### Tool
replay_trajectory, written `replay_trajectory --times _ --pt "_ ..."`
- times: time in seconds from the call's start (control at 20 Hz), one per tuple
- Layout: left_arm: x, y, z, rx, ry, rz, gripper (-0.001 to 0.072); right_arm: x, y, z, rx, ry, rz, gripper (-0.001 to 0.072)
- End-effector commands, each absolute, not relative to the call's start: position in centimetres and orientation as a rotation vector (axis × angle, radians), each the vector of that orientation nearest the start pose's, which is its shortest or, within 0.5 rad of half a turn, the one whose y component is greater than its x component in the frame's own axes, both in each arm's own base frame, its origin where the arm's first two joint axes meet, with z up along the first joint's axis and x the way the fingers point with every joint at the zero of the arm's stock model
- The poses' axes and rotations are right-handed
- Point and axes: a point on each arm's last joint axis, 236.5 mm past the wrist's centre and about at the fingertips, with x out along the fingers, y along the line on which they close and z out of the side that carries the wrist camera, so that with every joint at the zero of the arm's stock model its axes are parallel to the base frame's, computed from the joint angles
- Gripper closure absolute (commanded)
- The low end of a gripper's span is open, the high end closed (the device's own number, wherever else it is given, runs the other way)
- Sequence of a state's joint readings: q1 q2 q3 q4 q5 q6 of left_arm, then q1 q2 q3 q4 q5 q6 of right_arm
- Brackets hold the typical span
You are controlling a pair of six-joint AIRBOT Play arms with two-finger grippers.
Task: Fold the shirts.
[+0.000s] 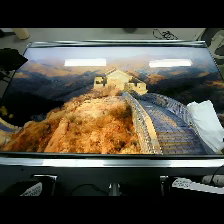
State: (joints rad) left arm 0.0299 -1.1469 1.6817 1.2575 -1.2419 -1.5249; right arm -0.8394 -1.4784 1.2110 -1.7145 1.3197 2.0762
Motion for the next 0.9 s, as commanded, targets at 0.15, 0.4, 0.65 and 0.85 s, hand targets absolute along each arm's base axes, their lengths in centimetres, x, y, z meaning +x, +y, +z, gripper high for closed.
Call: replay_trajectory --times 0.15,0.4,0.65,0.85 --pt "41.6 -5.7 27.4 -0.168 0.691 -0.235 0.0684 19.5 -27.9 -5.2 0.909 1.402 -1.186 0.069" --pt "41.5 -5.7 27.4 -0.168 0.691 -0.235 0.0684 18.1 -26.3 -6.5 0.948 1.431 -1.212 0.069" --pt "41.6 -5.7 27.4 -0.168 0.69 -0.235 0.0684 16.9 -26.6 -6.5 0.899 1.456 -1.241 0.0675" --pt "41.6 -5.6 27.4 -0.168 0.69 -0.235 0.0684 16.2 -27.1 -5.9 0.864 1.455 -1.272 0.0462"
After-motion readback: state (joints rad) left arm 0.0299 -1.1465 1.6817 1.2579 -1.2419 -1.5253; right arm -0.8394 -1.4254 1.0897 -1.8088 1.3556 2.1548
